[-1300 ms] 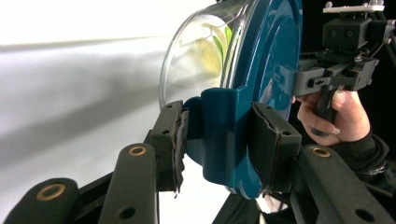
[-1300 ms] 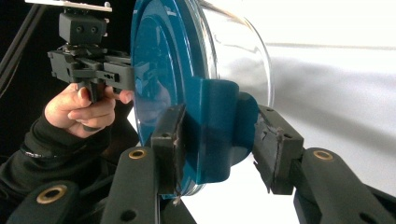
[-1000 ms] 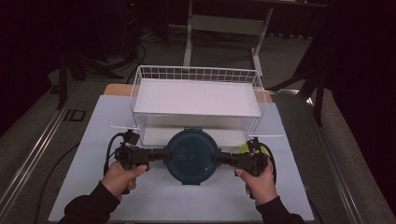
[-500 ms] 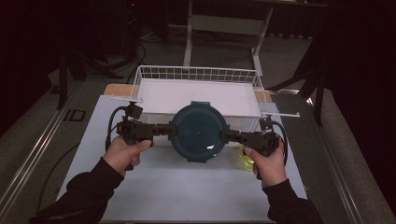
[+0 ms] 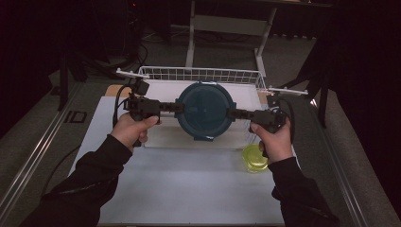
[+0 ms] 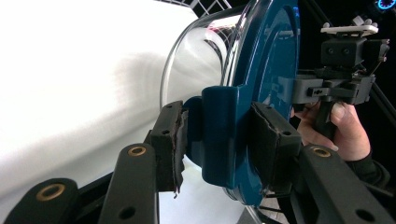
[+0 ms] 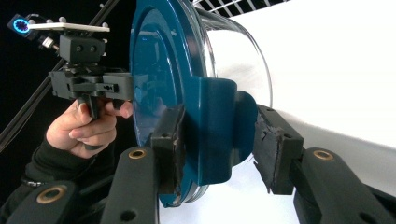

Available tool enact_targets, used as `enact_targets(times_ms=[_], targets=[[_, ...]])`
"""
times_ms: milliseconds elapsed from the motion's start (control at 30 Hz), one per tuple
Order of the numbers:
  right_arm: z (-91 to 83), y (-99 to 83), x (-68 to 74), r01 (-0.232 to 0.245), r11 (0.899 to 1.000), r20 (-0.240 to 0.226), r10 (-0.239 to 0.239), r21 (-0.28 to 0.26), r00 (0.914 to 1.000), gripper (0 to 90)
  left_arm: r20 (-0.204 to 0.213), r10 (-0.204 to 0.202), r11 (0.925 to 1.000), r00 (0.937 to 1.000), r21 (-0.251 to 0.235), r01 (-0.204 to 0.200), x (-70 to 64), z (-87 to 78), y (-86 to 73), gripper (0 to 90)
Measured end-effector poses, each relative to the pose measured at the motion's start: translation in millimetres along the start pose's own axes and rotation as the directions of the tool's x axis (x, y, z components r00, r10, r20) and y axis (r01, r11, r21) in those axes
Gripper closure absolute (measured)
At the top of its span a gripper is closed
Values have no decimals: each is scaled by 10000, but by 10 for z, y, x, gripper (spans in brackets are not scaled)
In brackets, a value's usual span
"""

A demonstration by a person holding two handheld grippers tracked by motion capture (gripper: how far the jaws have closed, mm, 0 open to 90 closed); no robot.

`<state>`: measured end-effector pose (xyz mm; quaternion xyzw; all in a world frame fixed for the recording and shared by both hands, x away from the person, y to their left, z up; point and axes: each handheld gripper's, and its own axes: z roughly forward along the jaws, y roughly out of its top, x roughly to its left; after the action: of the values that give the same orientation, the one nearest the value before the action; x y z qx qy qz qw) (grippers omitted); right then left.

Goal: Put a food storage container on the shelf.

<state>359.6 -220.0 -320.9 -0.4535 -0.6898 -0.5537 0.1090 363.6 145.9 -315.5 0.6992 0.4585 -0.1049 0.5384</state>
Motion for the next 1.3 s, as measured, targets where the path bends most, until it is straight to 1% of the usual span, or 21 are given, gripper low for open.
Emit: enact_targets(times_ms=[100, 167, 267, 333, 400, 467, 567, 600, 667, 733, 833, 867, 933, 1000, 1167, 1200, 1233, 1267, 1300], targets=[[16, 93, -58, -212, 9998, -36, 212, 17, 9998, 558, -57, -101, 9999, 9999, -1, 101, 21, 34, 90, 568], [25, 154, -99, -299, 9995, -38, 298, -65, 9995, 558, -133, -145, 9999, 9998, -20, 145, 28, 62, 146, 569], [42, 208, -156, -409, 9991, 0, 409, -87, 9992, 555, -213, -171, 9999, 9996, -21, 171, 53, 98, 194, 568], [55, 226, -176, -464, 9989, 76, 465, -91, 9989, 556, -177, -273, 9996, 9995, 1, 273, 93, 122, 215, 568], [80, 243, -205, -557, 9984, 161, 558, -76, 9983, 554, -202, -317, 9995, 9993, -64, 316, 126, 145, 222, 567], [101, 254, -237, -662, 9978, 187, 663, -64, 9976, 554, -167, -446, 9989, 9989, -118, 444, 159, 159, 227, 568], [108, 288, -259, -726, 9973, 125, 727, -86, 9973, 554, -162, -497, 9986, 9986, -195, 494, 159, 163, 241, 567], [110, 296, -257, -728, 9973, 159, 730, -89, 9972, 554, -82, -616, 9980, 9981, -175, 615, 183, 166, 257, 567], [125, 328, -262, -898, 9960, 161, 898, -39, 9958, 553, 57, -830, 9963, 9965, -215, 831, 226, 173, 271, 565], [142, 354, -276, -1049, 9945, 181, 1050, -64, 9943, 551, 246, -1166, 9925, 9929, -336, 1174, 279, 187, 273, 564], [156, 380, -300, -1266, 9919, 234, 1267, -28, 9917, 544, 376, -1367, 9890, 9899, -518, 1385, 311, 210, 268, 562], [159, 387, -306, -1344, 9909, 269, 1344, -11, 9906, 541, 390, -1399, 9885, 9894, -530, 1419, 317, 216, 272, 561], [165, 402, -306, -1395, 9902, 507, 1394, -21, 9889, 531, 342, -1383, 9889, 9898, -492, 1399, 322, 232, 286, 553], [176, 415, -315, -1506, 9886, 626, 1502, 22, 9867, 524, 431, -1599, 9856, 9862, -483, 1619, 356, 252, 287, 549], [209, 427, -394, -1919, 9814, 463, 1914, 63, 9804, 501, 517, -1826, 9821, 9818, -372, 1846, 431, 290, 277, 522], [220, 431, -405, -1942, 9809, 535, 1937, 47, 9796, 487, 449, -1841, 9819, 9819, -359, 1857, 444, 303, 275, 513], [231, 439, -405, -1854, 9826, 714, 1844, 76, 9802, 465, 370, -1836, 9819, 9823, -407, 1851, 451, 314, 269, 504], [244, 447, -395, -1766, 9842, 922, 1750, 97, 9802, 460, 423, -1796, 9822, 9828, -476, 1816, 454, 318, 266, 500], [245, 453, -386, -1705, 9853, 985, 1689, 79, 9807, 463, 401, -1695, 9842, 9847, -456, 1713, 454, 317, 268, 499]])
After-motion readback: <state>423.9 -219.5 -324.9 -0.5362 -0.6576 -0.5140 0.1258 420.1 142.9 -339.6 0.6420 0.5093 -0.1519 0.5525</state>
